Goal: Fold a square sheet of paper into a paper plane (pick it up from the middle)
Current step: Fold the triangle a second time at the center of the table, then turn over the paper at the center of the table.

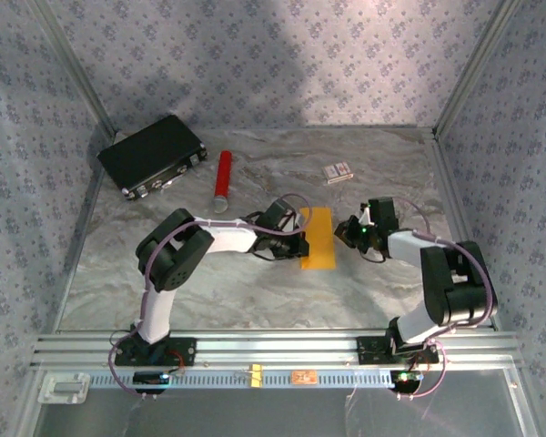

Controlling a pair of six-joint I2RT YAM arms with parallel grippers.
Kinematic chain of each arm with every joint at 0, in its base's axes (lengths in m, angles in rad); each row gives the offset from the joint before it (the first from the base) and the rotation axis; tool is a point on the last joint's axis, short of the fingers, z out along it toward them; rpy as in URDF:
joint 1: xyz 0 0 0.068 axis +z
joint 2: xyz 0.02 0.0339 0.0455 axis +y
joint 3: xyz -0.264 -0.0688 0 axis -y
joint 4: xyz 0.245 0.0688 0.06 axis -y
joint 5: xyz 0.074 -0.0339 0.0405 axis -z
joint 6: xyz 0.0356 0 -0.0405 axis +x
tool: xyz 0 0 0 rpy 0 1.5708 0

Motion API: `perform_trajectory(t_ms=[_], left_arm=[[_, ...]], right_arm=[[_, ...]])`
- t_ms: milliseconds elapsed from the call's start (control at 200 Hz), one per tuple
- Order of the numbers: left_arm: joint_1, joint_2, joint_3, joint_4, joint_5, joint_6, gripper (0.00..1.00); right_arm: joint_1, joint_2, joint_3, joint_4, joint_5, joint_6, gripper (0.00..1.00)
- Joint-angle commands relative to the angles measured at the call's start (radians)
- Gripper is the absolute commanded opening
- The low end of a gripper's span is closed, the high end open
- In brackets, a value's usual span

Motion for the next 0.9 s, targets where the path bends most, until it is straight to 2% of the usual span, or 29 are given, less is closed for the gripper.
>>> perform_trajectory(t_ms=[0,165,470,615,894], left_arm=[[-0.031,-0.062,-0.007,-0.051,-0.056,-0.015,0.04],[-0.023,-0.083,0.063,-0.109,-0.069,0.058,0.08],[0.038,0.003,0.207,-0.225,0.032,0.171,0.09],[0.053,0.035,0.249,-0.283,0.054,0.211,0.09],[0.052,0.085,0.268,-0.307,0.067,0.239,0.08]], right_arm=[[0.012,-0.069,-0.051,-0.081,0.027,-0.025,0.11],[0.035,-0.166,-0.083,-0.162,0.050,-0.043,0.16],[0.078,-0.257,-0.086,-0.270,0.070,-0.036,0.25],[0.102,-0.261,-0.078,-0.296,0.075,-0.022,0.31],[0.141,-0.221,-0.055,-0.314,0.065,-0.019,0.32]])
